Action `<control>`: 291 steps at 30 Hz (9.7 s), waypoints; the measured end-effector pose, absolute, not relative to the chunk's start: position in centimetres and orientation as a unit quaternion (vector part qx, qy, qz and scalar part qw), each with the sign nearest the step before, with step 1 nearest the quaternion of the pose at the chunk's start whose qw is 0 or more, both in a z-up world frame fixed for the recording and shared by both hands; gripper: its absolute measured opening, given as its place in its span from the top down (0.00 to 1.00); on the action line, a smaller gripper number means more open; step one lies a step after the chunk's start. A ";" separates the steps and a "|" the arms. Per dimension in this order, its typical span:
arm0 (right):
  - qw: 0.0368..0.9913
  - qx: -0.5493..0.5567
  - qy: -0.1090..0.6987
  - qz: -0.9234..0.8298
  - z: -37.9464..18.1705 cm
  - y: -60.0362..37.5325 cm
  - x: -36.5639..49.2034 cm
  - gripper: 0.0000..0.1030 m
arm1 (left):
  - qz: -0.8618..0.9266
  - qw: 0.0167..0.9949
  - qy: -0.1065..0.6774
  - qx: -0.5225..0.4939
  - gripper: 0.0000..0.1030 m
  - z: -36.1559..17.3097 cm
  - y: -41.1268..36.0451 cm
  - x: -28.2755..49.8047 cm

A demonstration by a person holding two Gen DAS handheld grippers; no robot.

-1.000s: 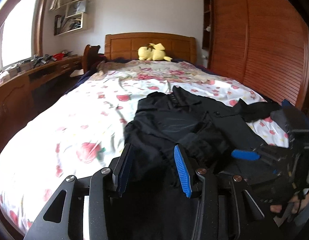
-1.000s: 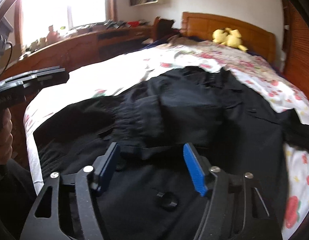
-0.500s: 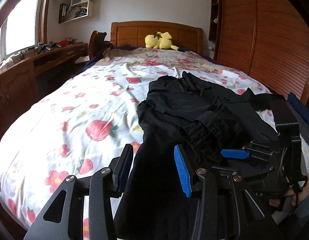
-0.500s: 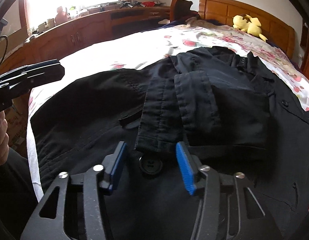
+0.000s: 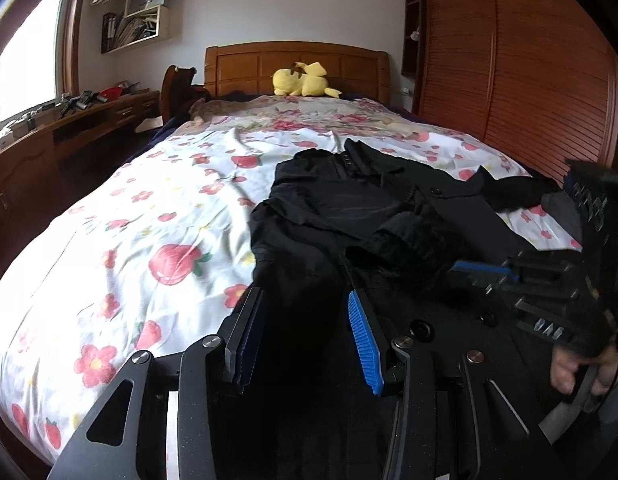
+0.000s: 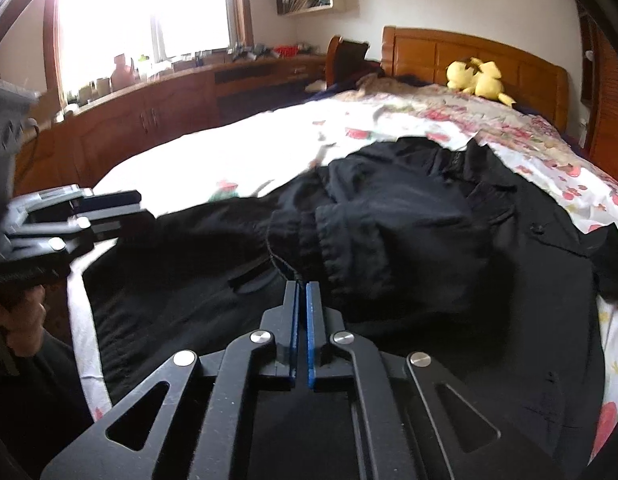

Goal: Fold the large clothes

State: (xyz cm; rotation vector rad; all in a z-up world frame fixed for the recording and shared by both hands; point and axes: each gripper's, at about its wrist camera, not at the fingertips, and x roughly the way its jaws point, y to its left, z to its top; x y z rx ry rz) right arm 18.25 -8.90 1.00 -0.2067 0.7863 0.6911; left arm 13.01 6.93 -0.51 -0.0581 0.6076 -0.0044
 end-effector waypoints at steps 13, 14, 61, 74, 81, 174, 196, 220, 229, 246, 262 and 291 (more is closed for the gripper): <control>0.910 -0.046 0.322 0.258 6.0 -18.5 16.4 0.97 | -0.044 0.954 0.296 -0.009 0.57 -0.1 3.4 13.0; 0.913 -0.041 0.320 0.249 6.2 -19.5 16.1 0.97 | -0.047 0.954 0.297 -0.007 0.57 -0.1 3.1 13.0; 0.864 0.002 0.449 0.227 1.7 -27.5 14.3 0.94 | -0.104 0.955 0.275 0.019 0.45 -1.3 -4.6 17.2; 0.869 -0.017 0.430 0.246 3.6 -25.9 11.3 0.94 | -0.099 0.956 0.276 0.021 0.44 -0.9 -4.4 17.0; 0.894 -0.034 0.384 0.227 5.8 -26.3 10.9 0.86 | -0.099 0.956 0.275 0.025 0.43 -1.1 -4.4 17.0; 0.879 0.048 0.467 -0.084 -0.8 -43.5 39.3 0.22 | -0.079 0.969 0.232 -0.030 0.43 -2.4 2.9 21.9; 0.910 -0.024 0.412 0.034 5.1 -35.8 40.4 0.90 | -0.080 0.969 0.234 -0.027 0.43 -2.5 2.7 21.9; 0.888 -0.126 0.430 0.107 5.7 -27.0 29.2 0.60 | -0.077 0.972 0.220 -0.035 0.43 -2.3 2.9 21.5; 0.875 -0.146 0.461 -0.004 3.1 -33.7 34.6 0.26 | -0.076 0.971 0.223 -0.034 0.43 -2.4 2.9 21.7; 0.850 -0.139 0.484 -0.154 -2.0 -42.3 41.5 0.46 | -0.083 0.967 0.238 -0.030 0.43 -2.5 2.7 22.1; 0.885 -0.195 0.414 -0.087 5.7 -36.6 39.3 0.90 | -0.083 0.970 0.227 -0.030 0.43 -2.4 2.6 21.4; 0.914 -0.250 0.291 0.135 15.5 -14.2 25.2 0.91 | -0.059 0.974 0.219 -0.031 0.43 -2.5 7.8 16.4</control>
